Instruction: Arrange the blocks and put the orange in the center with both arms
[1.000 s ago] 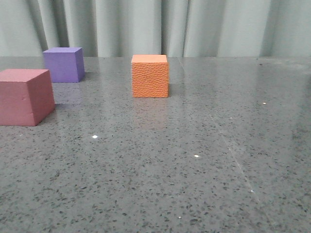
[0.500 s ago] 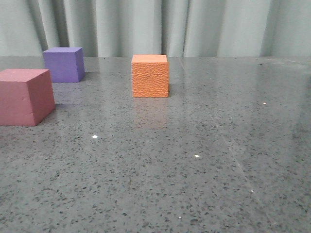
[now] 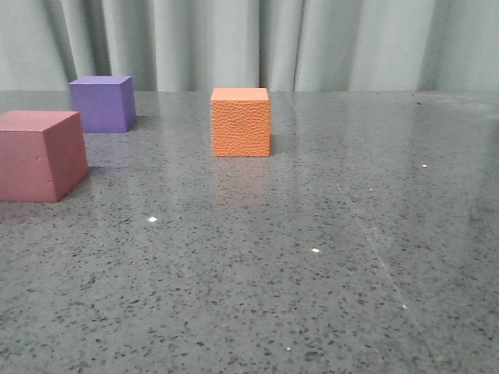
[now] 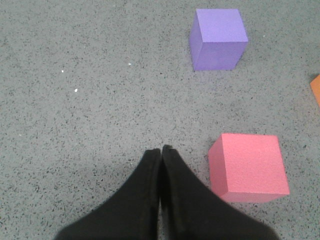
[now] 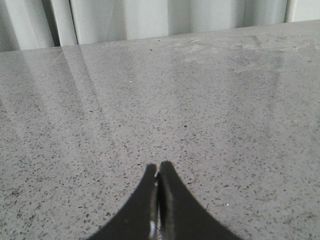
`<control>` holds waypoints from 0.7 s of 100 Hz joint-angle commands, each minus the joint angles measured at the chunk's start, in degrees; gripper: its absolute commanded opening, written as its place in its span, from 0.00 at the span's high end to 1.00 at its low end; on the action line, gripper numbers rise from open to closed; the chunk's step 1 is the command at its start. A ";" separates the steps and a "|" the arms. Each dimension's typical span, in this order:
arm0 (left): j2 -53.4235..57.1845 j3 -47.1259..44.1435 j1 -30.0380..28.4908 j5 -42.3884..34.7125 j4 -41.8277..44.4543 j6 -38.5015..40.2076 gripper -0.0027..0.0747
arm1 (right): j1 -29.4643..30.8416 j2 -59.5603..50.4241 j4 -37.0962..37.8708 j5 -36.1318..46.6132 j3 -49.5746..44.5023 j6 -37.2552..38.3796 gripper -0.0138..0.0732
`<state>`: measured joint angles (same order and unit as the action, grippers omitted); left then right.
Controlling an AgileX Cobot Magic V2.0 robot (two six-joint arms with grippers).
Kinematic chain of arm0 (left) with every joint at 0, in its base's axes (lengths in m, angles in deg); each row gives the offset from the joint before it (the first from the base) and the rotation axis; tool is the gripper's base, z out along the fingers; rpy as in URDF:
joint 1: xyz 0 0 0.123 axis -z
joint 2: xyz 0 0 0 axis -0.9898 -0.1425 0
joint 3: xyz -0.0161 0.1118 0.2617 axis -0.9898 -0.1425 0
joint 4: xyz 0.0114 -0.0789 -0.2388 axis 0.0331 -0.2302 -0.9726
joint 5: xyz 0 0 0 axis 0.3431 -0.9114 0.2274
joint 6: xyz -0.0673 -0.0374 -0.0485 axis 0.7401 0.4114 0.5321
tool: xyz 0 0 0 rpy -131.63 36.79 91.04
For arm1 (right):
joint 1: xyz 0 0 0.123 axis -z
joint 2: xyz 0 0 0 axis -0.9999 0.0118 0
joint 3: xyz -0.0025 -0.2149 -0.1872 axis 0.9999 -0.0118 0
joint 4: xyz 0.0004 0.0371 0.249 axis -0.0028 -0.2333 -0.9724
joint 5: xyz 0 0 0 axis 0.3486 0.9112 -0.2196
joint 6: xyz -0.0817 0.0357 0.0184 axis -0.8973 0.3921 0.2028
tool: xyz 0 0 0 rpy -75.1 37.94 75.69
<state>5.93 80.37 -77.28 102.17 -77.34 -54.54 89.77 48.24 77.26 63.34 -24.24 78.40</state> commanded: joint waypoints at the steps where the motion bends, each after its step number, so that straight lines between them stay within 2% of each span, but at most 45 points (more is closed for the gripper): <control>1: 0.36 1.95 -0.14 -4.86 -0.55 -0.03 0.93 | 0.30 -1.40 0.20 4.85 0.80 -0.46 0.92; 8: 0.60 1.95 -0.14 -5.93 -1.29 -0.03 0.80 | 0.30 -1.40 0.20 4.85 0.80 -0.46 0.92; 12: 0.74 1.95 -0.14 -6.62 -1.43 -0.04 0.69 | 0.30 -1.40 0.20 4.85 0.80 -0.46 0.92; 14: 0.88 1.95 -0.14 -6.92 -1.43 -0.04 0.61 | 0.30 -1.40 0.20 4.85 0.80 -0.46 0.92; 17: 1.15 1.95 -0.14 -7.04 -1.43 -0.14 0.53 | 0.30 -1.40 0.20 4.85 0.80 -0.46 0.92; 27: 1.13 1.95 -0.14 -7.30 -1.43 -0.14 0.14 | 0.30 -1.40 0.20 4.85 0.80 -0.46 0.92; 31: 1.13 1.95 -0.14 -7.30 -1.43 -0.14 0.04 | 0.30 -1.40 0.20 4.85 0.80 -0.46 0.92; 48: 1.02 1.95 -0.14 -7.43 -1.32 -0.14 0.17 | 0.30 -1.40 0.20 4.85 0.80 -0.46 0.92; 70: 1.02 1.95 -0.14 -11.43 -3.60 -0.14 0.27 | 0.30 -1.40 0.20 4.85 0.80 -0.46 0.92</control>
<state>6.47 80.37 -77.28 96.32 -78.74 -54.54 89.77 48.24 77.26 63.34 -24.24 78.40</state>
